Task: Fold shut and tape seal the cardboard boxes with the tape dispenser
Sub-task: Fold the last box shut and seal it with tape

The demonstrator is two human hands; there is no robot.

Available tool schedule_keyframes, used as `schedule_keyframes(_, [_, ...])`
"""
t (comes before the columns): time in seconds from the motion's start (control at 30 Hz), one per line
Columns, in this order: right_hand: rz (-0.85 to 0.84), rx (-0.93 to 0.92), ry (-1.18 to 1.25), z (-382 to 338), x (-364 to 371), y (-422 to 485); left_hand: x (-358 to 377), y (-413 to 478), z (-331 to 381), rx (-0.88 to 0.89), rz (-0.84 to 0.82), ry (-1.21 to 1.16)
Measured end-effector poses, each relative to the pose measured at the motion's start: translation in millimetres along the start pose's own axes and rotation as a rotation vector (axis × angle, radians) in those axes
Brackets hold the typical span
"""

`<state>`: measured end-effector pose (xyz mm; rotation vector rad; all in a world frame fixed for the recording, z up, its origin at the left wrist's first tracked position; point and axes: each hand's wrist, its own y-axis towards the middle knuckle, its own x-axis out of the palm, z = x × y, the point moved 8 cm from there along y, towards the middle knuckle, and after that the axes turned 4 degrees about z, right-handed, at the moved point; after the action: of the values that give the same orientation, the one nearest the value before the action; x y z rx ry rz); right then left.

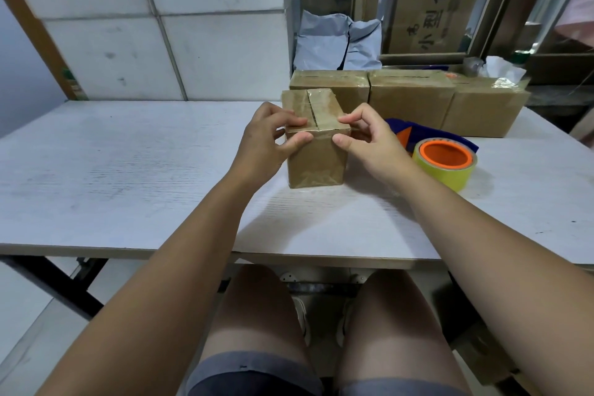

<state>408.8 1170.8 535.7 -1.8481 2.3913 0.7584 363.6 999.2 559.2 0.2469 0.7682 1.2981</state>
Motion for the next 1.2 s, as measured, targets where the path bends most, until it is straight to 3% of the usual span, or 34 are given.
schedule_keyframes(0.23, [0.113,-0.052,-0.139,-10,-1,-8,5,-4,15,0.095,0.089,0.234])
schedule_keyframes(0.4, [0.207,-0.073,-0.148,-13,2,-6,13,-7,14,0.053,0.139,0.196])
schedule_keyframes(0.63, [0.257,-0.117,-0.149,-13,2,-11,14,-6,14,0.032,0.043,0.245])
schedule_keyframes(0.77, [0.256,-0.138,-0.185,-16,0,-14,11,-9,5,0.015,-0.064,0.126])
schedule_keyframes(1.0, [0.247,-0.129,-0.168,-21,2,-15,6,-9,5,-0.035,-0.064,0.093])
schedule_keyframes(1.2, [0.184,0.022,0.038,-8,6,-13,-8,-17,26,0.113,0.006,0.227])
